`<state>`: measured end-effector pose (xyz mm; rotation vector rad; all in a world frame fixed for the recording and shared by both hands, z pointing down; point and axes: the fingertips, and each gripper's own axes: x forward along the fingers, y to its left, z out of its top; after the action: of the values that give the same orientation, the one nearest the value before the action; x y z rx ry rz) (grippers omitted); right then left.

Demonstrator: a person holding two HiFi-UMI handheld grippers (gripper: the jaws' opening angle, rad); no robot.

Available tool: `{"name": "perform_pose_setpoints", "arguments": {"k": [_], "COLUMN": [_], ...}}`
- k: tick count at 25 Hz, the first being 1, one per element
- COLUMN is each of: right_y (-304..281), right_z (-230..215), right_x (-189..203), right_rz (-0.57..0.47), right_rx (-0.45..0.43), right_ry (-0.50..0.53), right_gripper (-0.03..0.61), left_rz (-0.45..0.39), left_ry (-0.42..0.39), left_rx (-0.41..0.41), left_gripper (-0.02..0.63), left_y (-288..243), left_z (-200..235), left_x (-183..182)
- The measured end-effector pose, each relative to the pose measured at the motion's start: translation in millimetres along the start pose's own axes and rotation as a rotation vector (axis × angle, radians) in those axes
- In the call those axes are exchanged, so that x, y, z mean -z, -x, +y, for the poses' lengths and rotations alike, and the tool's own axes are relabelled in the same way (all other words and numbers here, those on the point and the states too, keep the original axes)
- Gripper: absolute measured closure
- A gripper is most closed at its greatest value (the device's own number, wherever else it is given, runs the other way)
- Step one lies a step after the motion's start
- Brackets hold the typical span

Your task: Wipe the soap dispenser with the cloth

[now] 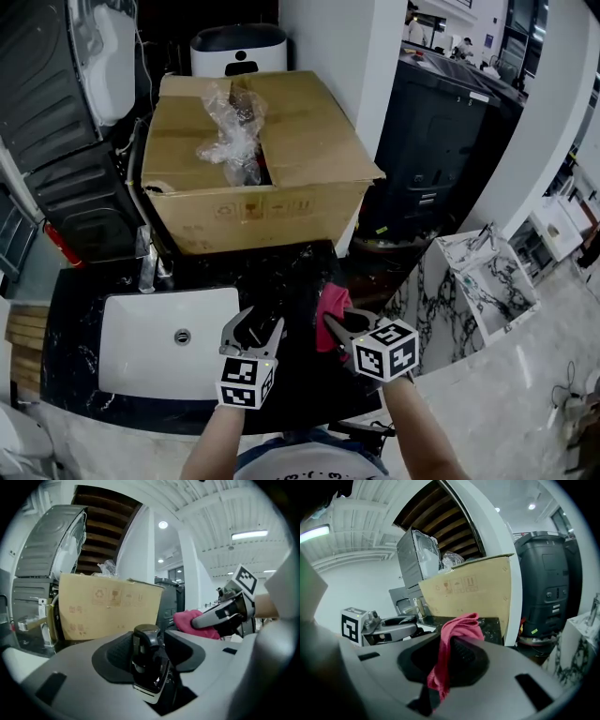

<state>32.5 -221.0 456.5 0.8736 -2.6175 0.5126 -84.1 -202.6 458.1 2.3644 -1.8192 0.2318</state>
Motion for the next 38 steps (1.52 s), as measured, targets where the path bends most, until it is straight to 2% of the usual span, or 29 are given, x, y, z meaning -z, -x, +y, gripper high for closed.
{"name": "perform_pose_setpoints", "arguments": {"k": [3,4,6,9,13,14,15,18,24,27,32,35,36,38], "right_y": [-2,-3,-3,-2,-2,-3,-4,-6,-15,-23,-48,-57,-58,-60], "right_z": [4,6,9,11,12,13,14,19,35,53,88,102,105,108], "right_x": [0,0,-1,0,5,6,6,5,9,13,17,24,24,22], "right_rz": [-0.002,-0.003,-0.005,-0.005,0.006,0.010,0.012,0.013,0.037,0.053,0.083,0.130,0.133,0.139], "right_rx": [-0.005,-0.008,-0.011,-0.014,-0.029,-0.032,-0.034,-0.045,-0.085,-0.133,-0.229,-0.259,-0.265,-0.275], "right_ry": [-0.005,-0.004,0.001,-0.003,-0.014,-0.011,-0.008,-0.003,0.031,0.068,0.147,0.193,0.200,0.199], "right_gripper": [0.525,0.526,0.526,0.526,0.526,0.526,0.526,0.526,0.526,0.526,0.526,0.526,0.526,0.526], "left_rz": [0.027,0.029,0.019,-0.020,-0.082,-0.087,-0.090,-0.104,-0.167,-0.178,-0.201,-0.177,-0.164,-0.158], "left_ry": [0.030,0.040,0.056,0.093,0.113,0.123,0.136,0.198,0.433,0.509,0.532,0.513,0.507,0.522], "left_rx": [-0.111,-0.118,-0.073,0.102,0.487,0.547,0.573,0.532,0.404,0.358,0.331,0.223,0.187,0.150], "left_gripper": [0.431,0.433,0.434,0.434,0.434,0.434,0.433,0.433,0.453,0.456,0.454,0.466,0.490,0.482], "left_y": [-1,-1,-3,-4,3,5,6,9,26,35,41,41,41,41], "left_z": [1,2,3,5,-11,-14,-14,-5,28,42,48,56,58,62], "left_x": [-1,-2,-2,-4,-8,-8,-8,-9,-3,4,10,21,24,27]}}
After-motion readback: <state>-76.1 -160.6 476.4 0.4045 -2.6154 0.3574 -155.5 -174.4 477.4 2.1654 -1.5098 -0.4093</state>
